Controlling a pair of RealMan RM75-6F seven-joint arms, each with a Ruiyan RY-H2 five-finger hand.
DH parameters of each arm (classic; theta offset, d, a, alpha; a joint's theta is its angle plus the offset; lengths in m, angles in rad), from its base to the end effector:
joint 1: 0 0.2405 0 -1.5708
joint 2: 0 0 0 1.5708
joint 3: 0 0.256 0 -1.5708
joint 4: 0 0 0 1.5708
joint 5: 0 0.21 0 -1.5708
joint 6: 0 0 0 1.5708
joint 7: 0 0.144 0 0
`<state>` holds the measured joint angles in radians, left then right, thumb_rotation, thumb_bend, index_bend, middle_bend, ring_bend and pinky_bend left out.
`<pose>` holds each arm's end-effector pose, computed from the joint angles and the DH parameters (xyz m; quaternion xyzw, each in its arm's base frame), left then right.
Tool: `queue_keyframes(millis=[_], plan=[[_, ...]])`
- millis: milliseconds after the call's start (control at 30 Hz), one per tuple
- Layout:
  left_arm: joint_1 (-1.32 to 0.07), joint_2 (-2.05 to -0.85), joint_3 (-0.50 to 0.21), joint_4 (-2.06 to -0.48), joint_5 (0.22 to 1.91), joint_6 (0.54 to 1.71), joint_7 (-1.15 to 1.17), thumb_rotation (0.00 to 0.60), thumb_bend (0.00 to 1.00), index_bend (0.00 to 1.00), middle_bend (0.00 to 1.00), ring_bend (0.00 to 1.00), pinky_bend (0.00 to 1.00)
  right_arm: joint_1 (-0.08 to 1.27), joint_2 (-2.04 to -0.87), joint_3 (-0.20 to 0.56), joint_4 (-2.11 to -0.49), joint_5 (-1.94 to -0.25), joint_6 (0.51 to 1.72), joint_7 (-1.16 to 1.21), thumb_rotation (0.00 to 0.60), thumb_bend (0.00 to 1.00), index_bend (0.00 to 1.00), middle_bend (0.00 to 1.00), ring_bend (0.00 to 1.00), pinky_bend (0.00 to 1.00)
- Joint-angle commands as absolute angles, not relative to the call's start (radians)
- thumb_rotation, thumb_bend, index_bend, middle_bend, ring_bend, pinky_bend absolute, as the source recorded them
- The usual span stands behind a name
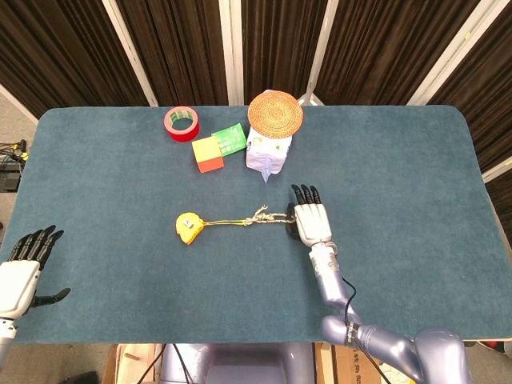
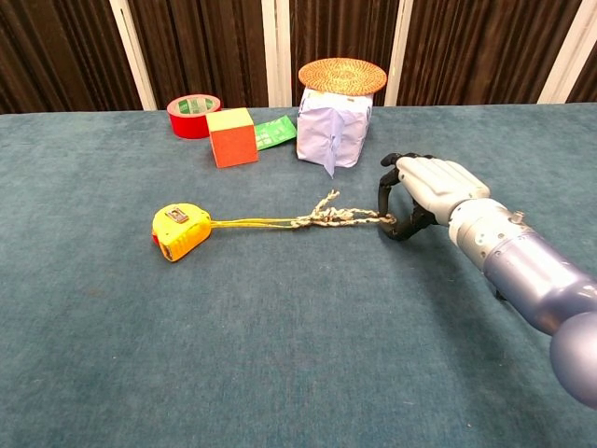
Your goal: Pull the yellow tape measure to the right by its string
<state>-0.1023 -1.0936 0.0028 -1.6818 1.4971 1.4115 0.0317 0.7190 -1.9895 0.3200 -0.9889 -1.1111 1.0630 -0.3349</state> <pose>-0.3046 0.1732 0.1441 -0.6198 -0.4221 -0.3586 0.5560 -0.1531 -0.3612 -0.0890 0.6485 -0.4133 0.3986 0.4997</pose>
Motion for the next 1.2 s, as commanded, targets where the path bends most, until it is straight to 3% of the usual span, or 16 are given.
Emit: queue_keyframes(millis=[33, 667, 1200], plan=[[-0.102, -1.093, 0.003, -1.682, 1.497, 1.412, 0.031, 0.6, 0.0, 0.0, 0.0, 0.0, 0.0, 0.719, -1.99, 0.32, -0.991, -1.112, 1.064, -0.334, 0.6, 0.41, 0.56, 0.12, 0.0, 0.0], [-0.099, -1.09, 0.004, -1.684, 1.496, 1.415, 0.029, 0.6, 0.0, 0.0, 0.0, 0.0, 0.0, 0.71, -1.981, 0.314, -1.011, -1.117, 1.073, -0.338, 0.6, 0.45, 0.62, 0.13, 0.0, 0.0], [-0.098, -1.09, 0.006, -1.687, 1.501, 1.418, 0.034, 0.6, 0.0, 0.0, 0.0, 0.0, 0.0, 0.659, -1.873, 0.302, -1.143, -1.123, 1.119, -0.366, 0.6, 0.45, 0.64, 0.13, 0.0, 0.0]])
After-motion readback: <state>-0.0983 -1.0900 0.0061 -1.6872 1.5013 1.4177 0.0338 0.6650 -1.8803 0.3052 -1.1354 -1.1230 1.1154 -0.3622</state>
